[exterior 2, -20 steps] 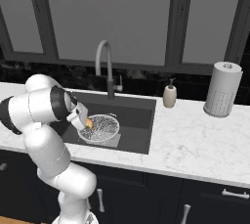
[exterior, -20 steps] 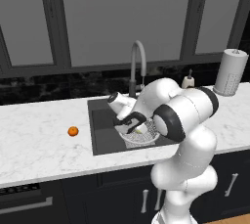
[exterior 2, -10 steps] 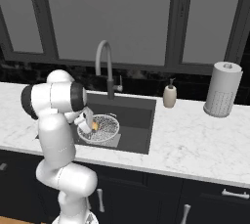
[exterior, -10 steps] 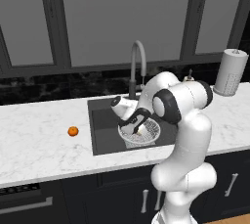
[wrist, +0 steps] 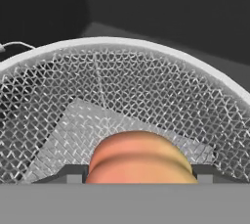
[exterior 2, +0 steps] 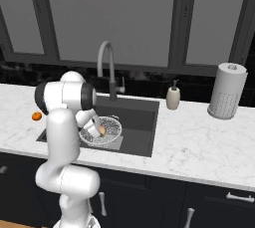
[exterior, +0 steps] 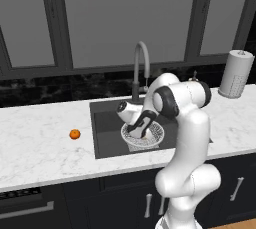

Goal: Put the colander in the sink, put the peach, tangerine in the colander, and turn on the sink faucet and pour water over the colander.

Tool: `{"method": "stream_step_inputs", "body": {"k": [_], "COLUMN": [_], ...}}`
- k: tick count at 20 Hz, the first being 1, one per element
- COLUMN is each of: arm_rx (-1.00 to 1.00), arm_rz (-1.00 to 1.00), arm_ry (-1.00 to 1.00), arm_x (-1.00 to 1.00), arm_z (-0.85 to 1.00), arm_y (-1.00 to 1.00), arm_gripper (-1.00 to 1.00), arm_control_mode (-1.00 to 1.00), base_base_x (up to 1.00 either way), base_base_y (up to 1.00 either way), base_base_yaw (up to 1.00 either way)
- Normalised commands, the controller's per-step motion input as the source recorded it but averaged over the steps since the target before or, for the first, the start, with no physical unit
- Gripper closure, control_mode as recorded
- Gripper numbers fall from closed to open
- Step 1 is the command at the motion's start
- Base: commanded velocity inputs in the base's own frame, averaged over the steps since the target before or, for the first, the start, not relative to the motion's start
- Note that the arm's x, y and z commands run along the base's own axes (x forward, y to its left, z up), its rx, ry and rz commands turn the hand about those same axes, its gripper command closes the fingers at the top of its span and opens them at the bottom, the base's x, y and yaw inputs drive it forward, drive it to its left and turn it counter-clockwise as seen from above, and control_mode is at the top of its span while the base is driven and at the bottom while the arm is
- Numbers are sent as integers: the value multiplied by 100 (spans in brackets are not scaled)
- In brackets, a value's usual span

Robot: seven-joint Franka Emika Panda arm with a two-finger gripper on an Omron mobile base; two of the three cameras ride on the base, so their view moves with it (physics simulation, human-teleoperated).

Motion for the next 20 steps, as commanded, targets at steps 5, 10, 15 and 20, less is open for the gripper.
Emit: {"method": "stream_step_inputs", "body": {"k": [5, 10, 15, 20], "arm_rx": [0, 0, 1, 2], "arm_rz": [0, 0, 0, 0], "arm_ry": [-6, -8, -13, -14], "arm_x": [10, 1, 0, -1], "arm_z": [-48, -43, -13, 0], "arm_y": [-4, -3, -3, -6], "arm_gripper": [100, 100, -100, -100], "arm_control_mode": [-100, -100, -100, -100], "base_base_x": [0, 0, 0, 0], "base_base_y": [0, 0, 0, 0], "base_base_yaw": [0, 0, 0, 0]}}
